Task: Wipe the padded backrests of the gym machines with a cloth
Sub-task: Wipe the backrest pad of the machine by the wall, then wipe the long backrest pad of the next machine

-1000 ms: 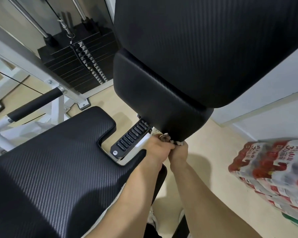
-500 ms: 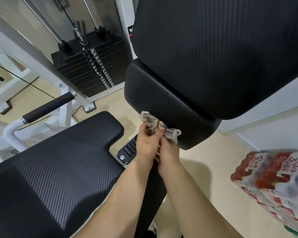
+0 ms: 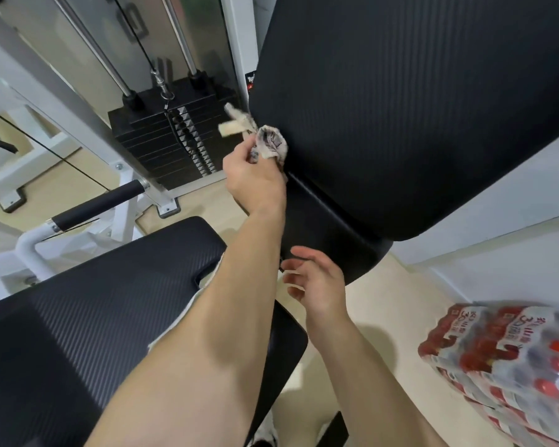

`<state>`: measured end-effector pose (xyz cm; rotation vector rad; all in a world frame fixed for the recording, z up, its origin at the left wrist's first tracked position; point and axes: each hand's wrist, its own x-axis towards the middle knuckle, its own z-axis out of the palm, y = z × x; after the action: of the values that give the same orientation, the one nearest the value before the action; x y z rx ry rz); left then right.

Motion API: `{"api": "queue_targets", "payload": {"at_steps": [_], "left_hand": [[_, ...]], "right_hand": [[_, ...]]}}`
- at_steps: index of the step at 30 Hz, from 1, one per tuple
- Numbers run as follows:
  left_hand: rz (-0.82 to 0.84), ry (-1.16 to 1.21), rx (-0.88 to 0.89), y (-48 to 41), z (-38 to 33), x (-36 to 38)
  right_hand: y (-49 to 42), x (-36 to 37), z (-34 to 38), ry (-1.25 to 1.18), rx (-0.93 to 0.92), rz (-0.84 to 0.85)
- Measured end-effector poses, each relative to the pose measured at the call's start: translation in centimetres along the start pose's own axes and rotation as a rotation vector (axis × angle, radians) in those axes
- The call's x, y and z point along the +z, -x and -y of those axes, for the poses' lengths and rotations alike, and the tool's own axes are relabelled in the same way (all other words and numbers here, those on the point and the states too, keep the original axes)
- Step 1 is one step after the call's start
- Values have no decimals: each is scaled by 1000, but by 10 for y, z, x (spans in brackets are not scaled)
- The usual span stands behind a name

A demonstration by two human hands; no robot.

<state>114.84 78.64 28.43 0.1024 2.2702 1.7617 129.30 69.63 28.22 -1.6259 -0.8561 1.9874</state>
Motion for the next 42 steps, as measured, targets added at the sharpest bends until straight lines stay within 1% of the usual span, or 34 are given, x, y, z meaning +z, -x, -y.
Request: {"api": "queue_targets", "payload": {"at_steps": [3,5,8,10,13,14,16,18,20,21,23,26,30,32,35,37,38,40,42], "left_hand": [[32,-65,2,25,4,-2],[54,-72,-54,41,3,-5],[144,-129,-110,91,3,-11],[266,-186,-102,131,2,-20],[575,-366,-121,179,-7,-35],[630,-394,-145,190,-12,-42],[615,-336,-223,203,-30,-60],[559,-312,-243,212,-51,-84],[561,-346,-190,220,-73,-110],[577,-361,-148,224,-84,-123],[672,-422,-50,232,-102,-146],[861,-496,6,243,-132,-171],[999,-570,100,250,-176,-201],[1004,-597,140,250,-199,-217],[902,-556,187,245,-229,-245],[872,-566,245,243,-244,-271],[887,-610,286,243,-249,-285],[928,-775,403,246,-260,-317],[956,-892,514,247,-269,-348]], "right_hand": [[11,-15,-2,28,34,4],[16,-25,-2,55,53,-5],[28,-43,-3,52,91,-16],[36,-53,3,55,104,-45],[49,-68,13,52,106,-110],[59,-74,20,22,99,-126],[77,-89,33,-32,80,-150],[102,-102,47,-71,85,-160],[127,-108,62,-152,104,-169],[140,-108,72,-180,111,-148],[169,-102,87,-189,120,-89],[209,-84,104,-56,50,6],[252,-73,120,85,-85,-41],[274,-68,129,189,-146,-44],[302,-53,140,305,-294,-86],[333,-36,146,387,-381,-98],[348,-27,147,427,-430,-111],[378,-10,146,490,-511,-143],[403,7,140,534,-544,-159]]}}
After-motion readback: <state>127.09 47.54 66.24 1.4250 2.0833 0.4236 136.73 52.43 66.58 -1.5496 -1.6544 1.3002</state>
